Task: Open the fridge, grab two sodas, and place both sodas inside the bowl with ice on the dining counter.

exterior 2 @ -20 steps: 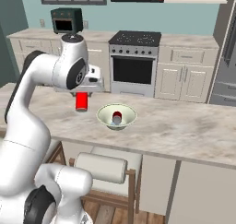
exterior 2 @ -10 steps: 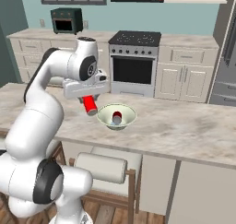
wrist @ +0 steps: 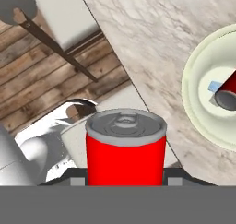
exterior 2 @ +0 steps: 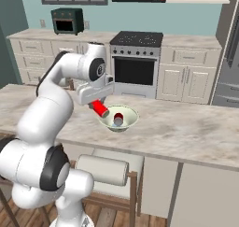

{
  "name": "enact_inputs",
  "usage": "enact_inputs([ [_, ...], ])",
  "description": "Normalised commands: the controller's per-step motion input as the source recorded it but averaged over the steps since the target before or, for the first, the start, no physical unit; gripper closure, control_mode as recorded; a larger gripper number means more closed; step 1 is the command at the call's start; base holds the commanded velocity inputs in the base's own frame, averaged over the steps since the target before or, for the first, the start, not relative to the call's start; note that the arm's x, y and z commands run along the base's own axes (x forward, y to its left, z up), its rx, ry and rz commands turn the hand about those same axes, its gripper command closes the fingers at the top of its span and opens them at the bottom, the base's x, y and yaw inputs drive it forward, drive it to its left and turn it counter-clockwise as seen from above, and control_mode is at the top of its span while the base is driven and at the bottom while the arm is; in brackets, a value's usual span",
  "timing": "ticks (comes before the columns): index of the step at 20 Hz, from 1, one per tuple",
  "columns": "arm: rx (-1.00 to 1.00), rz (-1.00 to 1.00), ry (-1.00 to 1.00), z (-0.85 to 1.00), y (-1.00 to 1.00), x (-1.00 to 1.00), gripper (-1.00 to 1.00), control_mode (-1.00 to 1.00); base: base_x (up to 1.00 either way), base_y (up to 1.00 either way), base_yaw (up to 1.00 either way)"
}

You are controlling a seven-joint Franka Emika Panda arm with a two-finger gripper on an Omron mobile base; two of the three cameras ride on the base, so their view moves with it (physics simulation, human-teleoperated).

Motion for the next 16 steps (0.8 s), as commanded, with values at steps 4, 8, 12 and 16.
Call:
enact_inputs([
  [4, 0.00, 0.27, 0.00, -0.19, -0.03, 0.03, 1.00, -1.00, 0.00, 0.00, 0.00],
  [8, 0.00, 0.15, 0.03, -0.06, 0.00, 0.08, 1.00, -1.00, 0.00, 0.00, 0.00],
  [12, 0.00, 0.14, 0.06, -0.21, 0.00, 0.15, 1.00, -1.00, 0.00, 0.00, 0.00],
  [16, 0.00, 0.12, 0.04, -0.26, -0.05, 0.19, 1.00, -1.00, 0.00, 0.00, 0.00],
])
